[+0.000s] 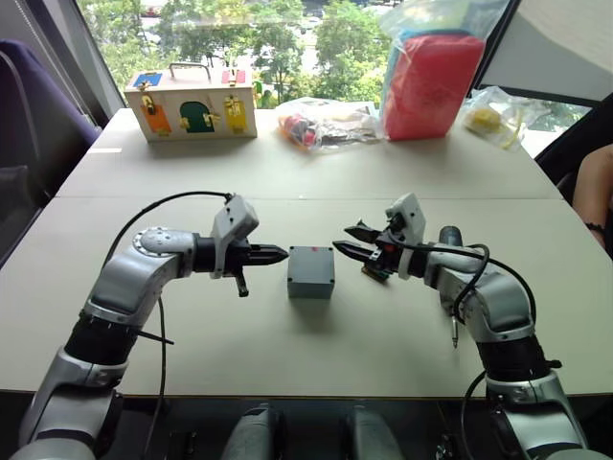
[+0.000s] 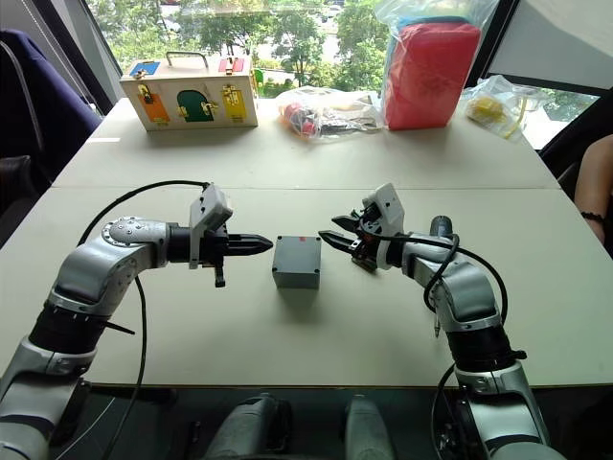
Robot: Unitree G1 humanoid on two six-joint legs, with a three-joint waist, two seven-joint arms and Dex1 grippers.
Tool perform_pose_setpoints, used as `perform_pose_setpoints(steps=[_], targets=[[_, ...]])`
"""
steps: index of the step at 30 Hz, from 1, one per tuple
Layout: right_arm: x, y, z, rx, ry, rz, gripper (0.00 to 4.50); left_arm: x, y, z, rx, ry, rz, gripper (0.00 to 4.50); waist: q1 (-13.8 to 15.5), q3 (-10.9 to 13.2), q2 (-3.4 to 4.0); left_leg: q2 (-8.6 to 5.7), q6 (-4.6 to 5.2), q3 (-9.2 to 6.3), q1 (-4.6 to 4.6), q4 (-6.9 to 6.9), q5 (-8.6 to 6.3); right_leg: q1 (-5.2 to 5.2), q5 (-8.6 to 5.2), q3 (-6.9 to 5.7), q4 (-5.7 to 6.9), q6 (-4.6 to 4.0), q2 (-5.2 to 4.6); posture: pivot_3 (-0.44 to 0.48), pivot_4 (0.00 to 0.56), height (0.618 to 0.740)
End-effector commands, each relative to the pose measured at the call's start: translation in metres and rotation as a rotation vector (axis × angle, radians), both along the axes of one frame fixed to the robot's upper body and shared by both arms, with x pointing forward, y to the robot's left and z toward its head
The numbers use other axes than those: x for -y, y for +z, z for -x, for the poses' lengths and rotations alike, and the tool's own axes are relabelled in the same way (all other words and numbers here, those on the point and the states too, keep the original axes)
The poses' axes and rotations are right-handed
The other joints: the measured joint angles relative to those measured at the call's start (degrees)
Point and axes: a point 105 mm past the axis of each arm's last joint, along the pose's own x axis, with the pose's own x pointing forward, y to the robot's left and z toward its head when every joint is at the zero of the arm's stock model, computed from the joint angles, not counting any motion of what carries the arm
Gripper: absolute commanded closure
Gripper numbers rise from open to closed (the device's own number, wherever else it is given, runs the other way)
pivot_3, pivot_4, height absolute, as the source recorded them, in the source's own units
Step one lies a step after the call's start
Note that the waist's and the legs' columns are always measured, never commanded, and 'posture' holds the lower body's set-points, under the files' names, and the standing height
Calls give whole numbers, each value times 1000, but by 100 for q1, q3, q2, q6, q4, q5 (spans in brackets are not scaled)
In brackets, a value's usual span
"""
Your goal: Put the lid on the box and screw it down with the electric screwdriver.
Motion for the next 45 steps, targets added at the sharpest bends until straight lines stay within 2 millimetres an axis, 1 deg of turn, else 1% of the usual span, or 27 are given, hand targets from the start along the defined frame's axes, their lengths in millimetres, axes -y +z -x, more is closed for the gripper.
perform_pose_setpoints(steps=[1, 3, 4, 6, 7, 9, 11, 12, 14, 16, 18, 22, 25, 29, 36, 39, 42, 45], targets=[[40, 56, -4, 47, -150, -87, 1029, 11, 27, 5, 90, -90, 9, 4500, -1, 0, 0, 0, 0, 0, 0, 0, 0, 0, 0, 0, 0, 0, -1, 0, 150, 740], [71, 75, -10, -13, -286, -138, 342, 19, 35, 9, 117, -137, 11, 4500, -16, 0, 0, 0, 0, 0, 1, -2, 0, 0, 0, 0, -1, 0, -1, 0, 150, 740], [80, 83, -10, -66, -316, -163, 35, 23, 38, 11, 128, -159, 13, 4500, -22, 0, 1, 1, 0, 0, 1, -3, 0, -2, 0, 0, 0, 0, -1, 0, 150, 740], [90, 86, -4, -208, -335, -151, 12, 30, 42, 15, 147, -195, 18, 4500, -22, 1, 1, 1, 0, 1, 0, -6, 0, -4, 0, 1, -1, -1, -2, 0, 150, 740], [98, 80, 1, -283, -372, -77, 12, 34, 43, 18, 156, -215, 21, 4500, -23, 1, 1, 2, 0, 1, 0, -8, 0, -4, -1, 1, -3, -2, -3, 0, 150, 740], [117, 67, 10, -364, -466, 88, 12, 41, 45, 23, 167, -251, 22, 4500, -1, 0, 0, 2, 1, 0, -1, -13, 0, -6, -2, 1, -6, -4, -7, 0, 150, 740], [137, 44, 24, -466, -534, 221, 12, 45, 42, 33, 167, -306, 8, 4500, -10, 0, -1, 2, 8, -2, -3, -13, -5, -4, -5, -1, -12, -10, -11, 0, 150, 740], [144, 36, 29, -511, -553, 252, 12, 47, 41, 38, 165, -328, 1, 4500, -14, 0, -1, 1, 11, -1, -4, -12, -7, -4, -5, 0, -12, -10, -15, 0, 150, 740], [154, 12, 40, -637, -566, 279, 12, 50, 38, 46, 150, -367, 6, 4500, -23, 0, -1, 0, 15, 2, -3, -9, -9, -1, -5, 1, -14, -10, -18, 0, 150, 740], [159, 0, 45, -701, -570, 282, 12, 51, 36, 46, 146, -362, 14, 4500, -54, -1, 3, 0, 15, 4, -2, -7, -9, -1, -5, 2, -11, -10, -18, 0, 150, 740], [157, -3, 46, -741, -548, 268, 12, 50, 35, 44, 149, -340, 19, 4500, -64, 0, 9, 0, 15, 7, 0, -7, -9, -3, -5, 4, -6, -9, -16, 0, 150, 740], [146, -9, 48, -839, -468, 248, 12, 49, 30, 47, 137, -319, 29, 4500, -45, 0, 11, 6, 15, 5, 1, -8, -9, -5, -5, 4, -5, -9, -6, 0, 150, 740], [140, -11, 42, -881, -450, 224, 12, 50, 28, 49, 134, -302, 37, 4500, -32, 1, 10, 6, 16, 5, -1, -6, -9, -3, -5, 4, -11, -9, -6, 0, 150, 740], [137, -13, 31, -918, -471, 217, 12, 48, 26, 49, 132, -267, 44, 4500, -18, 1, 10, 4, 16, 5, -2, -2, -9, -2, -5, 4, -11, -9, -9, 0, 150, 740], [127, -32, 33, -974, -437, 339, 12, 47, 21, 50, 124, -240, 47, 4500, -20, 1, 10, 4, 17, 4, -5, -2, -10, -2, -5, 2, -13, -9, -9, 0, 150, 740], [119, -36, 34, -982, -404, 377, 12, 46, 17, 49, 117, -226, 44, 4500, -21, 1, 10, 5, 17, 3, -4, -2, -10, -3, -5, 2, -11, -9, -8, 0, 150, 740], [118, -42, 31, -986, -414, 416, 12, 45, 15, 46, 115, -214, 44, 4500, -22, 0, 8, 5, 17, 3, -4, -2, -10, -2, -5, 2, -12, -9, -7, 0, 150, 740], [121, -50, 28, -990, -443, 470, 748, 46, 13, 44, 116, -206, 41, 4500, -36, -5, 0, 5, 17, 3, -1, -2, -10, 1, -5, 1, -11, -9, -7, 0, 150, 740]])
